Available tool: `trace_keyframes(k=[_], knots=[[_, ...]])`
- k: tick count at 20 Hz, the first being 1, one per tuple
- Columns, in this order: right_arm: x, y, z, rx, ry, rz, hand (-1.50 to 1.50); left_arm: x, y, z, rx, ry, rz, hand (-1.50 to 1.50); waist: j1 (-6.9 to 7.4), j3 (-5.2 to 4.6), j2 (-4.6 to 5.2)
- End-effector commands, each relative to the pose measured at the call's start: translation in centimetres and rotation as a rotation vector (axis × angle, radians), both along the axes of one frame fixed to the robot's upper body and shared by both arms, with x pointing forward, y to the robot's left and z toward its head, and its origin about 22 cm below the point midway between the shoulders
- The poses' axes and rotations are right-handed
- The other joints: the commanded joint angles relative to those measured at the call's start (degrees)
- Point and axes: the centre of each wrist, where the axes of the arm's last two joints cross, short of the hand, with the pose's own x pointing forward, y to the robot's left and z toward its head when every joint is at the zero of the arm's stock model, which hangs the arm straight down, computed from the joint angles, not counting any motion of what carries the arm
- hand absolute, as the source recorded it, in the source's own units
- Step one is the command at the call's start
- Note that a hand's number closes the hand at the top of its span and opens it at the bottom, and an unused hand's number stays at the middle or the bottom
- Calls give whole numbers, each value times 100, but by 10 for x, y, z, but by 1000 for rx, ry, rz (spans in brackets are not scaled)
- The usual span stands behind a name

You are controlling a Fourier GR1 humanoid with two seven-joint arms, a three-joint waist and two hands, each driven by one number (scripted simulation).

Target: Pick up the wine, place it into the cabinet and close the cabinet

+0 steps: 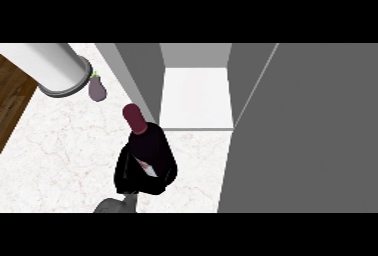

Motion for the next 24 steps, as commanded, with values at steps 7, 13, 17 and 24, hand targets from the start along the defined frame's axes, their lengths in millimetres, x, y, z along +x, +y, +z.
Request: trace_keyframes(k=[7, 13, 17, 24], knots=[[-12, 0, -4, 14, -4, 27, -150, 15, -36, -15, 11, 69, 74, 150, -49, -3, 13], [4, 3, -8, 11, 0, 24, -150, 8, -43, -23, 28, 79, 76, 150, -13, -2, 9], [1, -12, -3, 11, 3, 43, -150, 25, -43, -32, 6, 36, 80, 150, -37, -2, 14], [3, 3, -4, 34, 3, 57, -150, 66, -56, 1, 16, 21, 72, 150, -38, -3, 14]])
